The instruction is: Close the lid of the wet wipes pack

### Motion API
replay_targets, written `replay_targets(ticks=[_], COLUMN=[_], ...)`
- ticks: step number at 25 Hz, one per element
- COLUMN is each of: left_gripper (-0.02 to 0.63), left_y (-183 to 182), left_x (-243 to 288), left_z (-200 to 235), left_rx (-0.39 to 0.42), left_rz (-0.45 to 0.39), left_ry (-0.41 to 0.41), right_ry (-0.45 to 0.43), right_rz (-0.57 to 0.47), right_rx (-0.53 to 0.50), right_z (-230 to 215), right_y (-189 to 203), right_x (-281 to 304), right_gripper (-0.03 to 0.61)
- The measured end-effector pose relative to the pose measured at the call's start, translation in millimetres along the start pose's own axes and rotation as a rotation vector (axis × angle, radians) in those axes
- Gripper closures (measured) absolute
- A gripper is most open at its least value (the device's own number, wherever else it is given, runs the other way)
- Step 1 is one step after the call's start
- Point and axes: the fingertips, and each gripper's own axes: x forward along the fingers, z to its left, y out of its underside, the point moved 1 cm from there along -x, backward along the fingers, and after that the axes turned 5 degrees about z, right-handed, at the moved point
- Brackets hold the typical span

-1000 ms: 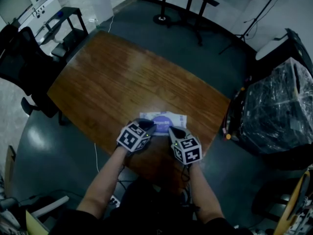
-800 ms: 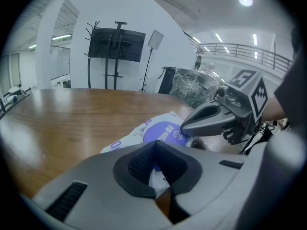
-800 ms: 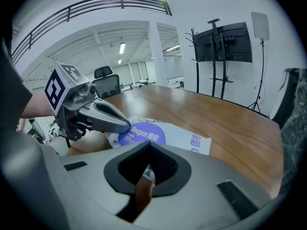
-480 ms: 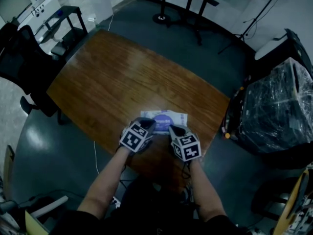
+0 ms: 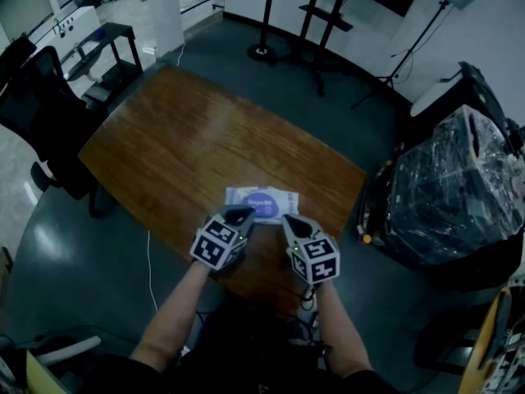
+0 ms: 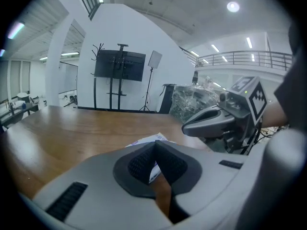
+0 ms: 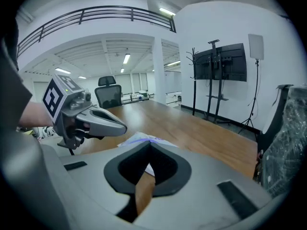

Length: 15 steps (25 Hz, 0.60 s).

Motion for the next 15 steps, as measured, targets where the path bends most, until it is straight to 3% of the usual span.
replay_targets(ticks=[15], left_gripper=[0.611], left_y=[-65], left_x=[-112], left_z=[-150], left_rx=[-0.042], left_rz=[-0.286], left_ry=[-0.175], right_ry=[-0.198], right_rz=[-0.389], right_rx=[-0.088], right_z=[43], right_y=[-51], right_x=[-178], right_gripper=[0.569])
